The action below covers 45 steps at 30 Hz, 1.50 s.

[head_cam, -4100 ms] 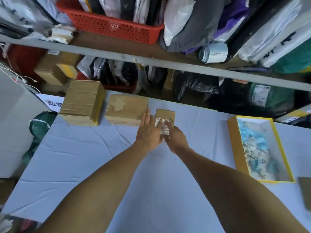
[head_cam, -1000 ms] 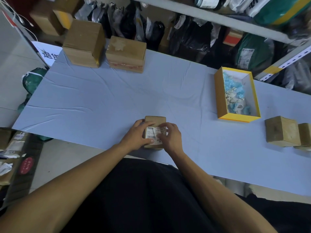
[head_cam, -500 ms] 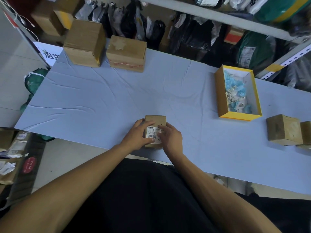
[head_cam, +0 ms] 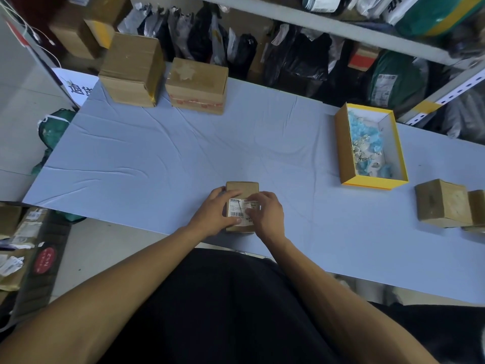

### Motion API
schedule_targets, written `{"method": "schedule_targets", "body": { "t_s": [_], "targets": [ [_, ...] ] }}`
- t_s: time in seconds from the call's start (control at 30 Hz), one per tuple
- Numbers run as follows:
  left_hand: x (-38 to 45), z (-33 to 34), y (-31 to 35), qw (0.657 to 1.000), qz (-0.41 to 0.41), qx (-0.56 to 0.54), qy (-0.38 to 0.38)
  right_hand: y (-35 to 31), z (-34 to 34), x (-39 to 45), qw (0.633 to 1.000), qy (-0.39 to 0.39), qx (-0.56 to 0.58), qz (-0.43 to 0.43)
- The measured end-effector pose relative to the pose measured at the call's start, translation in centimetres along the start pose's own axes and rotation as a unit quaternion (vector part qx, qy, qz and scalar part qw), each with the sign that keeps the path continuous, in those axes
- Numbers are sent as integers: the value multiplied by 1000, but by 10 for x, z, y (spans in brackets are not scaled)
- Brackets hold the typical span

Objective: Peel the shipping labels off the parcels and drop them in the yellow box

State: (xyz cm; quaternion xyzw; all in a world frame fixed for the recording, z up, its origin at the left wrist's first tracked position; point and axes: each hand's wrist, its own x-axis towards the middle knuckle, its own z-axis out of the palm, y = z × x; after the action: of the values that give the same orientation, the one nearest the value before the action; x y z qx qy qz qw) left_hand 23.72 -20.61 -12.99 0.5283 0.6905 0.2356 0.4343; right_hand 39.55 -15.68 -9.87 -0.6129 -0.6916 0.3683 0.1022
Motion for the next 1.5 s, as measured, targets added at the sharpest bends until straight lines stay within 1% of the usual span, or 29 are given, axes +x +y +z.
{"method": "schedule_targets", "body": {
  "t_s": [0.2,0.4,0.7,0.87,1.1,1.27,1.5],
  "targets": [
    [-1,-1,1,1000,1,-6,-3,-1,1,-1,1000,-2,3,10],
    [-1,-1,2,1000,-2,-3,-4,-3,1,-6,1000,5,10,-8],
    [-1,-1,3,1000,-4,1,-6,-1,5,-4,1000,8,-9,16],
    [-1,-1,2,1000,-3,-6,-6,-2,3,-6,1000,13,10,-6],
    [-1,-1,3,1000,1,-6,-3,-1,4,-2,1000,5,-26,6],
    [0,-1,2,1000,-2,-6,-5,-3,2,-4,1000,14,6,4],
    [2,-1,1,1000,-4,-6,-5,-3,1,0,1000,9,-14,-3]
  ]
}}
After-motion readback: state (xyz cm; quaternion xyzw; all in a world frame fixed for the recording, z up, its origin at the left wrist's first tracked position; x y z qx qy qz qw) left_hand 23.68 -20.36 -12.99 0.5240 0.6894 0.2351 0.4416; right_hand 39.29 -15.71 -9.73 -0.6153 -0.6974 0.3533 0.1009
